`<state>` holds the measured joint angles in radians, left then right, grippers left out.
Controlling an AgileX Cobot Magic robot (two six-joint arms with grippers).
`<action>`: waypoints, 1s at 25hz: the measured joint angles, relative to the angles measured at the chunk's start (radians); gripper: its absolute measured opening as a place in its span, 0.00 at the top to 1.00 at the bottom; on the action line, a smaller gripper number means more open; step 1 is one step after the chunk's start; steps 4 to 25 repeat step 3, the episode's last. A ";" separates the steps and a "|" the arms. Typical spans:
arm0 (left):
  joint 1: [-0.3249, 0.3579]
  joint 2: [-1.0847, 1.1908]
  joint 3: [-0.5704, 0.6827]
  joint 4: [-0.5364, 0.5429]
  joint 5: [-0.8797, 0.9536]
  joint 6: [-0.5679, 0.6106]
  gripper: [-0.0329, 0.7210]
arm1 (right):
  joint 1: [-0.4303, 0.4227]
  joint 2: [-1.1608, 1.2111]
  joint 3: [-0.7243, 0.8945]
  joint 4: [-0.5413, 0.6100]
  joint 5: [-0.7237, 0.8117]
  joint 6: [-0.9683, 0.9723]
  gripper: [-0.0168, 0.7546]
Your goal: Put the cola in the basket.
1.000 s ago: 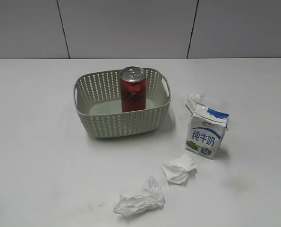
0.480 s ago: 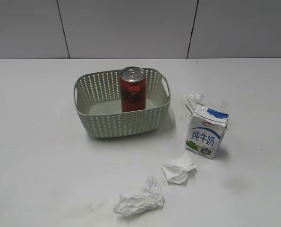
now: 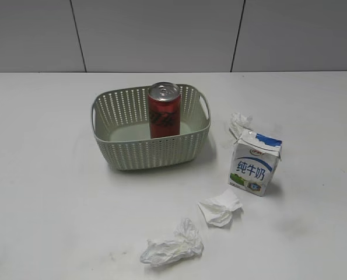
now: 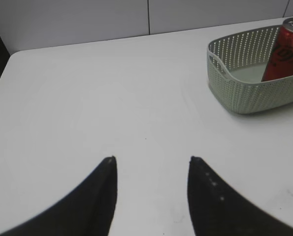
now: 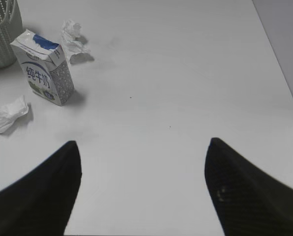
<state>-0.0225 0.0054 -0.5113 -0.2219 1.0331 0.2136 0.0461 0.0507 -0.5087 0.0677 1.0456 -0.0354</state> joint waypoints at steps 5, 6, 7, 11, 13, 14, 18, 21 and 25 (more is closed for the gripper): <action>0.000 0.000 0.000 0.000 0.000 0.000 0.47 | 0.000 -0.038 0.000 0.000 0.000 0.000 0.21; 0.000 0.000 0.000 0.000 0.000 0.000 0.47 | 0.000 -0.038 0.000 0.000 0.000 0.000 0.21; 0.000 0.000 0.000 0.000 0.000 0.000 0.47 | 0.000 -0.038 0.000 0.000 0.000 0.000 0.21; 0.000 0.000 0.000 0.000 0.000 0.000 0.47 | 0.000 -0.038 0.000 0.000 0.000 0.000 0.21; 0.000 0.000 0.000 0.000 0.000 0.000 0.47 | 0.000 -0.038 0.000 0.000 0.000 0.000 0.21; 0.000 0.000 0.000 0.000 0.000 0.000 0.47 | 0.000 -0.038 0.000 0.000 0.000 0.000 0.21; 0.000 0.000 0.000 0.000 0.000 0.000 0.47 | 0.000 -0.038 0.000 0.000 0.000 0.000 0.21; 0.000 0.000 0.000 0.000 0.000 0.000 0.47 | 0.000 -0.038 0.000 0.000 0.000 0.000 0.21; 0.000 0.000 0.000 0.000 0.000 0.000 0.47 | 0.000 -0.038 0.000 0.000 0.000 0.000 0.21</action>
